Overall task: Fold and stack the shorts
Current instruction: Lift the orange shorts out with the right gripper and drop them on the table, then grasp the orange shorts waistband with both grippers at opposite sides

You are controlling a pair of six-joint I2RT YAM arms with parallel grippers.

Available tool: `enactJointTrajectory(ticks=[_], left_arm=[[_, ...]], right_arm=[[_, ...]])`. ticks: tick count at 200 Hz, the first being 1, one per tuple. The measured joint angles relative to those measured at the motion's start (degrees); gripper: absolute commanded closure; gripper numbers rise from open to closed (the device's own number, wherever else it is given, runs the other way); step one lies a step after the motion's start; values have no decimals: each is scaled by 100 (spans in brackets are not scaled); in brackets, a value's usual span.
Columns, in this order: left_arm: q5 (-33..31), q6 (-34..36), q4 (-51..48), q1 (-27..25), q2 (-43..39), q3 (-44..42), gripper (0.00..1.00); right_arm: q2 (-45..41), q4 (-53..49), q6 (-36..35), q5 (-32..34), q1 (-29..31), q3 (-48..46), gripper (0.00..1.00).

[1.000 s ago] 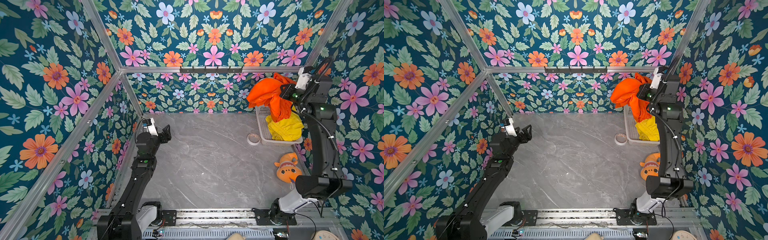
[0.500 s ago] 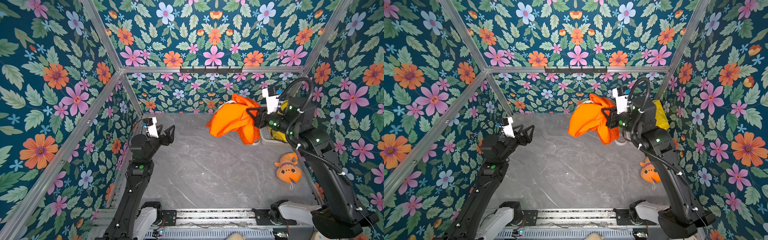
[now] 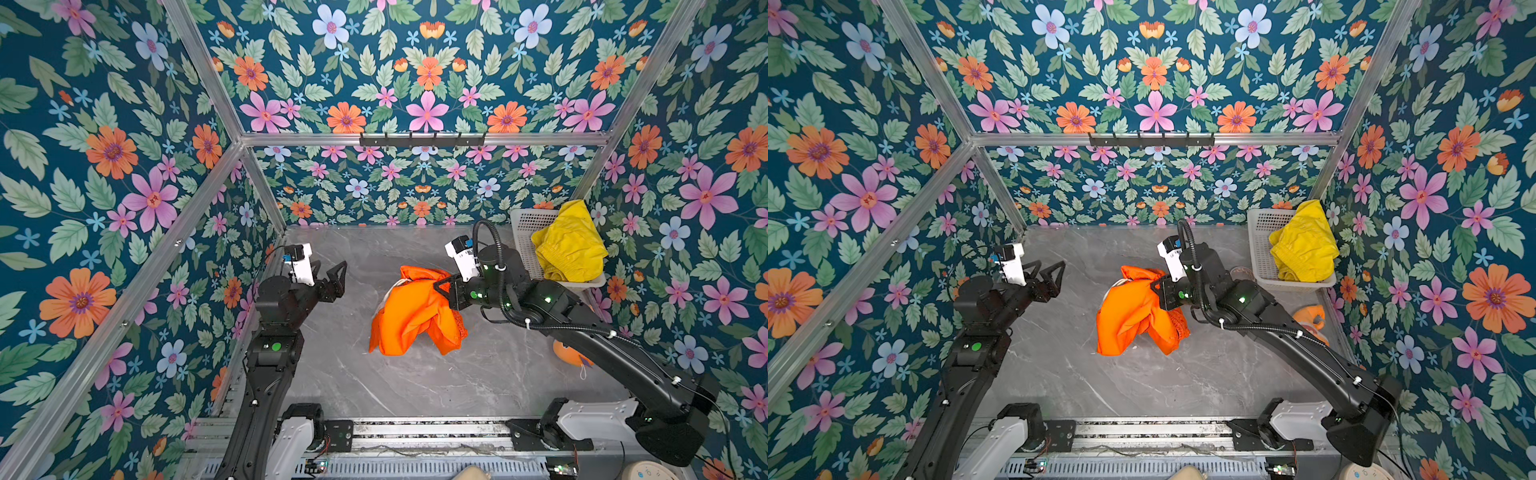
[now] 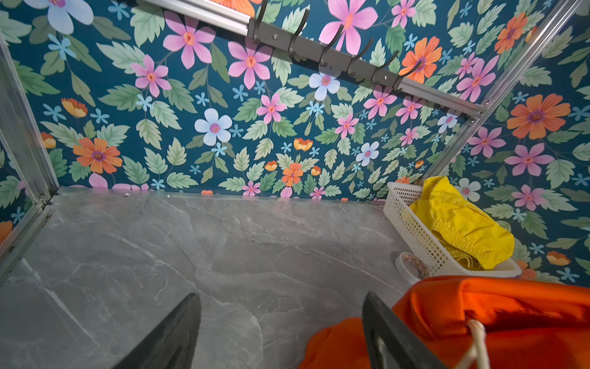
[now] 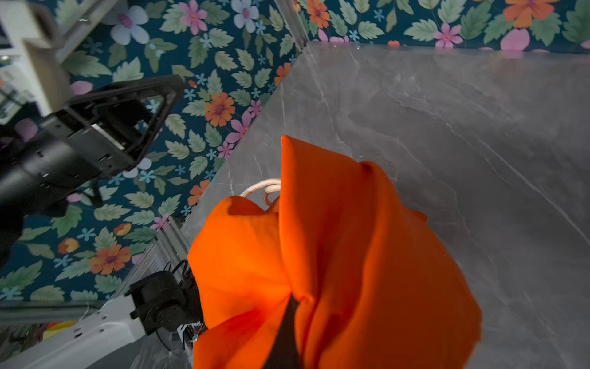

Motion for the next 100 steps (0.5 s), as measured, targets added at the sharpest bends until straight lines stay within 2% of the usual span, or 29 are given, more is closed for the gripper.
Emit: enactJointTrajectory(ticks=[10,18,33,66,100], left_arm=[[92,-39,4,0,59,-63,21],[168,-52,0,-2,85,-116,21],[297,-170,-11,-11,96,-223,22],[459,-256,-66,-129,26,-435,23],[542,-295,-122,-693,66,-625,24]], right_arm=[[92,35,140,94,-363,-61,21],[116,33,240,247,-678,-144,18],[35,-48,337,570,-1005,-332,17],[-623,-162,310,866,-1082,-1003,19],[-1403,0,623,629,-1091,-2332,22]])
